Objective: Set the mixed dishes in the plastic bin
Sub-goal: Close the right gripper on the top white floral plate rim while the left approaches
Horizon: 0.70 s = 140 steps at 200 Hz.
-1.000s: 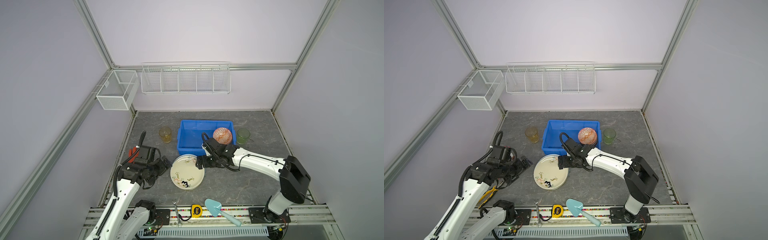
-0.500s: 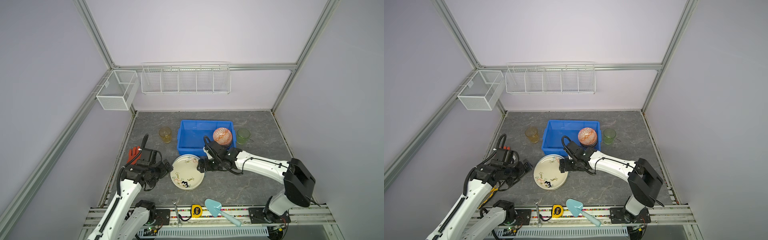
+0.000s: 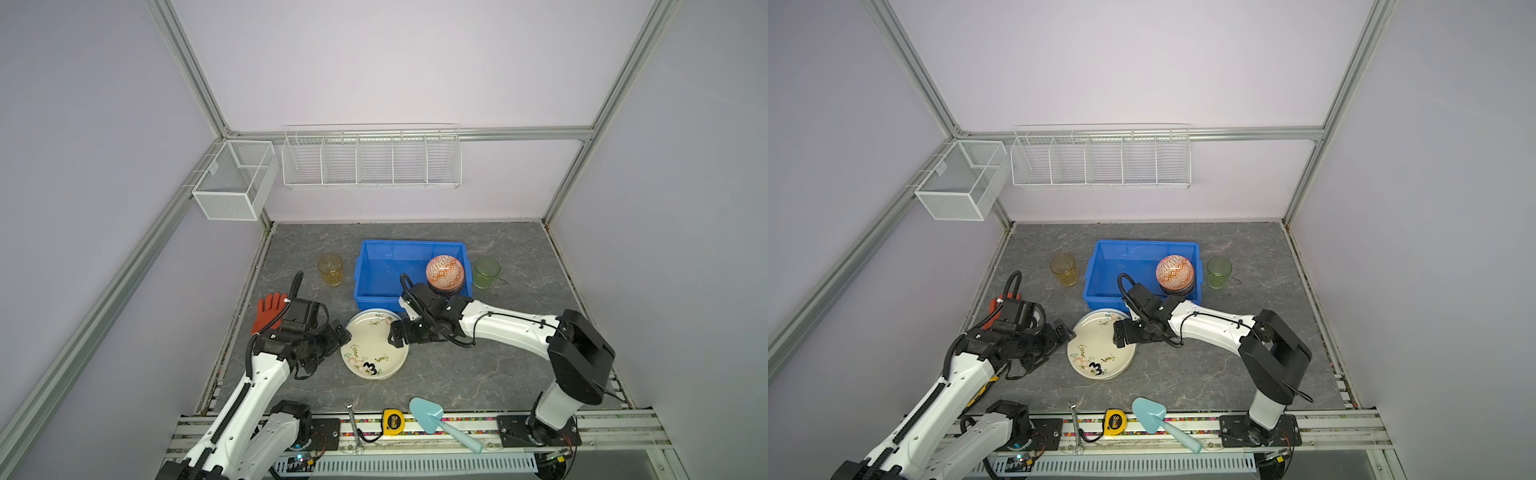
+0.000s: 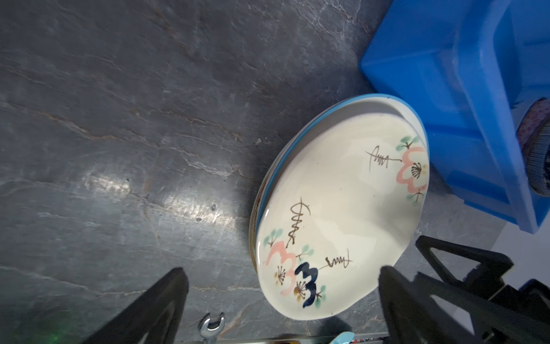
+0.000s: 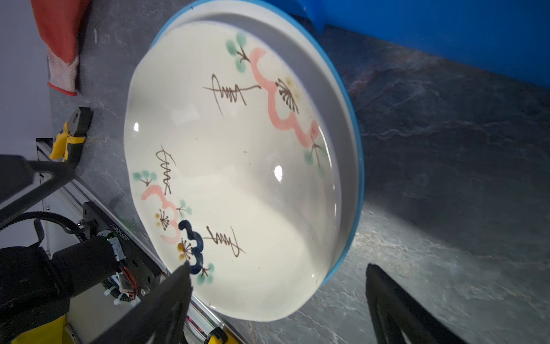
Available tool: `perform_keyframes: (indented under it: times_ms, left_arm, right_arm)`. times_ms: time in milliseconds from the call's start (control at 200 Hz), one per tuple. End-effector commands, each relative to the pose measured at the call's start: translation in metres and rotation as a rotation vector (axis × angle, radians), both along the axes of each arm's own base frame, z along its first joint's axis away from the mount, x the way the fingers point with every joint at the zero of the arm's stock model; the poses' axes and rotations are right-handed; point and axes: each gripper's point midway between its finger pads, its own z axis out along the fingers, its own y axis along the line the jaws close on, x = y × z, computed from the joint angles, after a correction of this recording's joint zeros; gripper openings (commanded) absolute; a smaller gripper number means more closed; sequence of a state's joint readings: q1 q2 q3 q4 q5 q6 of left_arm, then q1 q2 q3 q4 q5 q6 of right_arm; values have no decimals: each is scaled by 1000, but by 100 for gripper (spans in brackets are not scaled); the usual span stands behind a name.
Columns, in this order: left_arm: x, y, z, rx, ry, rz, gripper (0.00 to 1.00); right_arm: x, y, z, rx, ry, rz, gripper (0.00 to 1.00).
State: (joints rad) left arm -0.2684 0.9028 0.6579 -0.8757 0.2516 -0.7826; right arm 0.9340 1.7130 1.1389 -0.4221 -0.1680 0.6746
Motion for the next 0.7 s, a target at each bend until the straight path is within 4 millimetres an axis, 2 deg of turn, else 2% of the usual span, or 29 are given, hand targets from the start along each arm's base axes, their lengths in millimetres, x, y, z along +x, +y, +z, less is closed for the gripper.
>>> perform_keyframes:
  times_ms: [0,300,695]
  left_arm:
    - [6,-6,-5,-19,-12,-33,100]
    - [13,-13,-25,-27,30,-70,100]
    - [25,-25,-37,-65,53,-92,100]
  right_arm:
    - [1,14,7,45,-8,35,93]
    - [1,21,6,54,2,51,93]
    - [0,17,1,26,10,54,94]
